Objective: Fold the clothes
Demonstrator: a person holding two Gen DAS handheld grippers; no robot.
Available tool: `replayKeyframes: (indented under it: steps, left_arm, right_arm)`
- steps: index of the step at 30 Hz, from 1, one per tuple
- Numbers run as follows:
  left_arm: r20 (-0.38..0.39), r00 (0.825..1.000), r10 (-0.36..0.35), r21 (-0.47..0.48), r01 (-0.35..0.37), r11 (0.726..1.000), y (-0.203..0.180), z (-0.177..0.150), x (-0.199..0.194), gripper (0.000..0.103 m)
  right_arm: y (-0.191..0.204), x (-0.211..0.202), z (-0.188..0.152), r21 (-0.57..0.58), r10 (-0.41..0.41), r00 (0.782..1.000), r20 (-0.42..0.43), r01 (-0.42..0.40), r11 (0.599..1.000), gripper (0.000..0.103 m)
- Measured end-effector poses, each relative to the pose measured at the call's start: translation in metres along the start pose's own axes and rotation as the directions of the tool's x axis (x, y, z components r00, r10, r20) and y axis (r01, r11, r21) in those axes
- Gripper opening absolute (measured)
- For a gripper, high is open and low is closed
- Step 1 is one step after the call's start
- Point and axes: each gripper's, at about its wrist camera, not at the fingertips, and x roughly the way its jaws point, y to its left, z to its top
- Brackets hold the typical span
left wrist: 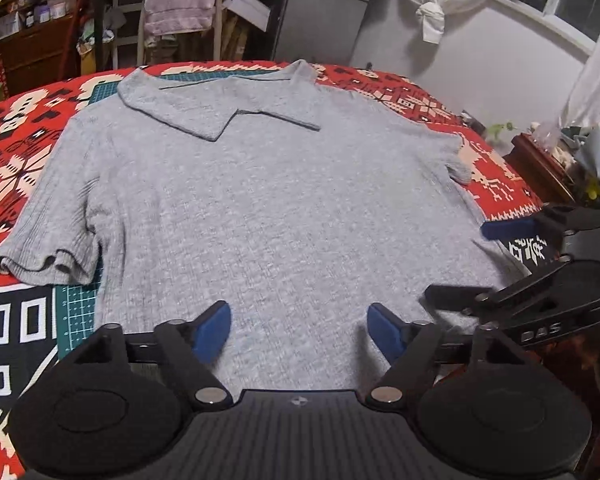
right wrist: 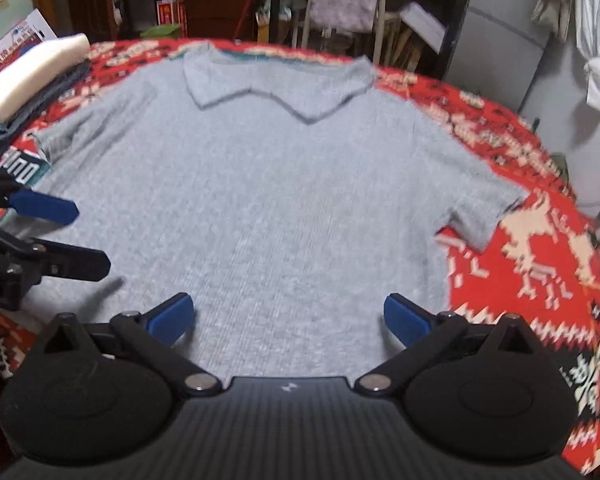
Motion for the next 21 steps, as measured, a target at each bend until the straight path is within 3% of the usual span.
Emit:
replayKeyframes:
  steps: [4,7,9,16,21]
  left_arm:
    - [0.004,1.0,0.028,0.041,-0.028,0.999,-0.01,-0.002,0.003,0.085]
    - [-0.004,0.999,0.045,0.046,-0.044,0.998,-0.016,-0.004,0.006,0.099]
    - [0.002,0.999,0.04,0.03,-0.04,0.999,-0.016,-0.006,0.006,0.103]
    - [-0.005,1.0,0.03,-0.022,-0.03,0.999,-0.013,-0.003,0.007,0.103]
    - [-0.042,0.997,0.068,0.106,-0.064,0.992,-0.026,-0.009,0.008,0.103]
  right_arm:
    - [-0.012,0.004,-0.01,0.11,0.04,0.998,0.041,-0.044,0.993,0.103]
    - [-0.012,0.005,-0.013,0.116,0.034,0.998,0.059,-0.041,0.992,0.103]
    - [-0.009,0.006,-0.013,0.111,0.018,0.999,0.05,-0.023,0.994,0.103]
    - [-0.006,0.007,-0.008,0.107,0.008,1.0,0.018,-0.01,0.994,0.103]
    - [-0.006,0.006,-0.005,0.1,0.009,1.0,-0.001,-0.009,0.995,0.103]
